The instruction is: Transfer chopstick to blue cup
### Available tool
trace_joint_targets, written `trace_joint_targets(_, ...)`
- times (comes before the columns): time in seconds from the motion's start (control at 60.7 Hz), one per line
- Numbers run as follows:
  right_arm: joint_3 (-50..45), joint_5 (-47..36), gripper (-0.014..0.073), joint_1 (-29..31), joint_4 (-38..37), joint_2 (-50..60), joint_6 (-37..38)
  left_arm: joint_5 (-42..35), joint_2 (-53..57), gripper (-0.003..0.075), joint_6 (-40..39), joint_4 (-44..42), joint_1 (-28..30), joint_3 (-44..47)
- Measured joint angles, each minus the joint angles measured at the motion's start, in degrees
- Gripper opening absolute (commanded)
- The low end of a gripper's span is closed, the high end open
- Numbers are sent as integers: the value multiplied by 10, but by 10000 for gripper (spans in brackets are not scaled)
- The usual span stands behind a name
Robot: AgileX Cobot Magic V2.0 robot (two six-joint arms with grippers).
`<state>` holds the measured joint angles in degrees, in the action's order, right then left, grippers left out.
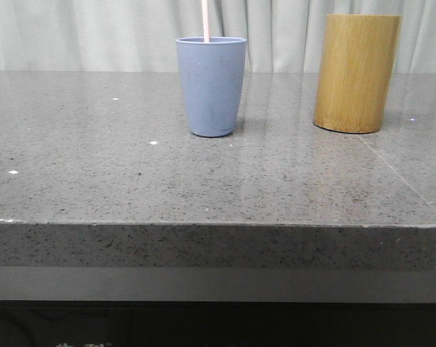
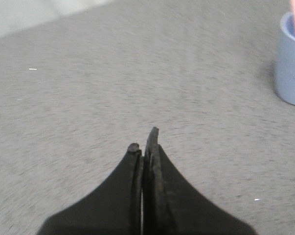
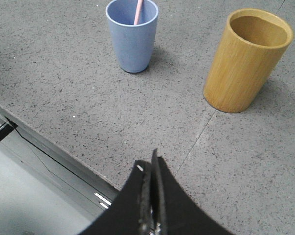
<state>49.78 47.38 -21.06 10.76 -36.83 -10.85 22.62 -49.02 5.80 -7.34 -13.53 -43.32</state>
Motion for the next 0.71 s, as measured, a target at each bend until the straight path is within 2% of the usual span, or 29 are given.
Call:
trace_joint_targets(0.198, 0, 0, -117, 0, 0, 0, 0, -64, 176, -19, -2, 22, 67, 171)
trace_joint_targets(0.412, 0, 0, -117, 0, 0, 0, 0, -111, 349, -19, -2, 88, 104, 326)
trace_joint_targets(0.593, 0, 0, -117, 0, 0, 0, 0, -178, 454, -19, -3, 101, 110, 427)
trace_joint_targets(0.708, 0, 0, -117, 0, 0, 0, 0, -196, 492, -19, -3, 103, 116, 435)
